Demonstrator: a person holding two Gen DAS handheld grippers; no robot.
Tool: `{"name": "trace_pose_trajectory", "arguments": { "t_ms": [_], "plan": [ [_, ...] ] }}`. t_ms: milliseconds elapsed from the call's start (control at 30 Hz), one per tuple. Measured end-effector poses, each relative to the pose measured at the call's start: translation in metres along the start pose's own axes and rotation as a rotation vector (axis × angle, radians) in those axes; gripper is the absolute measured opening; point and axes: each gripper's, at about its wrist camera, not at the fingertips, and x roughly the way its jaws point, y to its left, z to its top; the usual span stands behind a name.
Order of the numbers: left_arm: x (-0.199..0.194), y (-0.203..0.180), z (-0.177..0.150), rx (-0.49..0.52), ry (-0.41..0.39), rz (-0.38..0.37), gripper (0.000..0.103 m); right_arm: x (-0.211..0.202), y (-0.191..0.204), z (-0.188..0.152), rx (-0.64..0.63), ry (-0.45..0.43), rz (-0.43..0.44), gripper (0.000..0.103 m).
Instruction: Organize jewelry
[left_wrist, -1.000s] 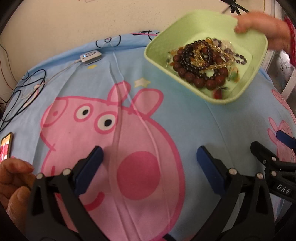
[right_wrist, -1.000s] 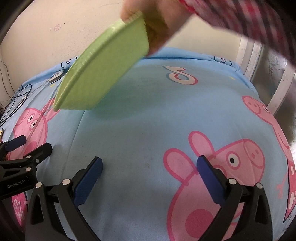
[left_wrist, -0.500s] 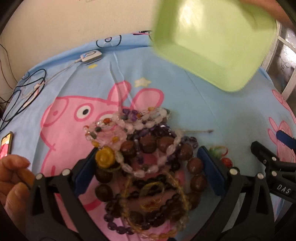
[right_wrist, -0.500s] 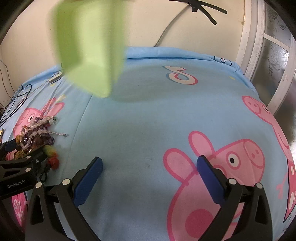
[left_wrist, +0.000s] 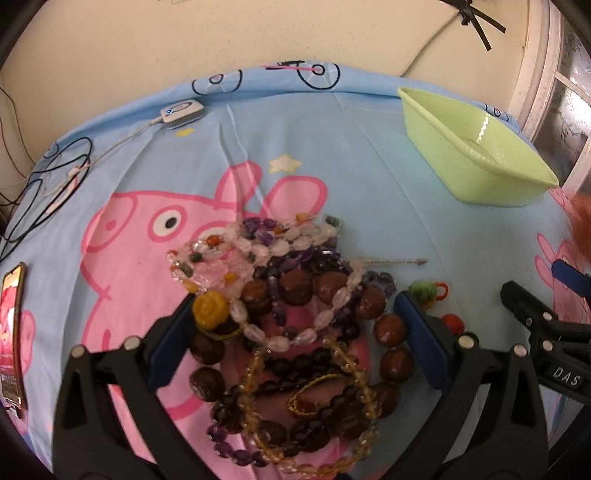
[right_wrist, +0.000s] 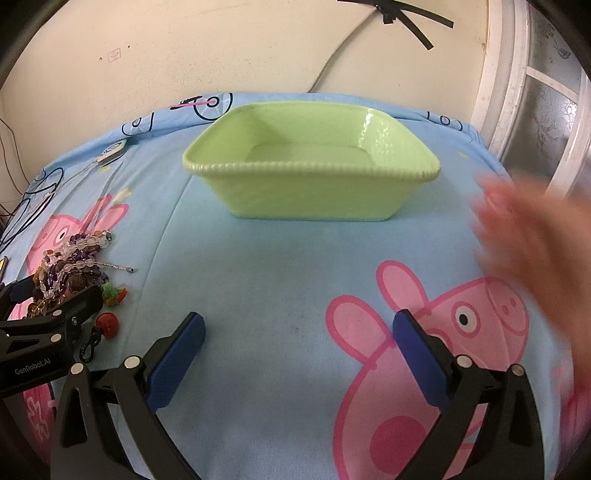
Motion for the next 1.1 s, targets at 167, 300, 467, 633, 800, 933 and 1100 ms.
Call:
{"name": "trace_pose_trajectory", "arguments": {
  "t_ms": [167, 300, 467, 633, 800, 933, 1100],
  "plan": [
    [0.000, -0.001, 0.000, 0.000, 0.000, 0.001, 0.098, 0.000, 0.000, 0.000, 0.000, 0.001, 0.000, 0.080],
    [-0.002, 0.001, -0.001, 0.019, 0.015, -0.017, 0.098, 0.000, 0.000, 0.000, 0.001, 0.002, -0.001, 0.080],
    [-0.042, 0.034, -0.035, -0.074, -0.073, -0.065, 0.098, 0.004, 0.001, 0.006, 0.036, 0.012, -0.016, 0.080],
    [-0.084, 0.055, -0.051, -0.101, -0.288, -0.159, 0.098, -0.024, 0.002, -0.010, 0.074, -0.068, 0.009, 0.080],
    [-0.107, 0.054, -0.075, -0.048, -0.228, -0.217, 0.098, -0.071, 0.026, -0.042, 0.064, -0.068, 0.126, 0.080],
    [-0.105, 0.055, -0.087, -0.060, -0.133, -0.214, 0.098, -0.082, 0.057, -0.063, -0.044, 0.034, 0.213, 0.080],
    [-0.085, 0.072, -0.097, -0.173, 0.017, -0.218, 0.097, -0.076, 0.071, -0.077, -0.120, 0.077, 0.189, 0.080]
  ]
}}
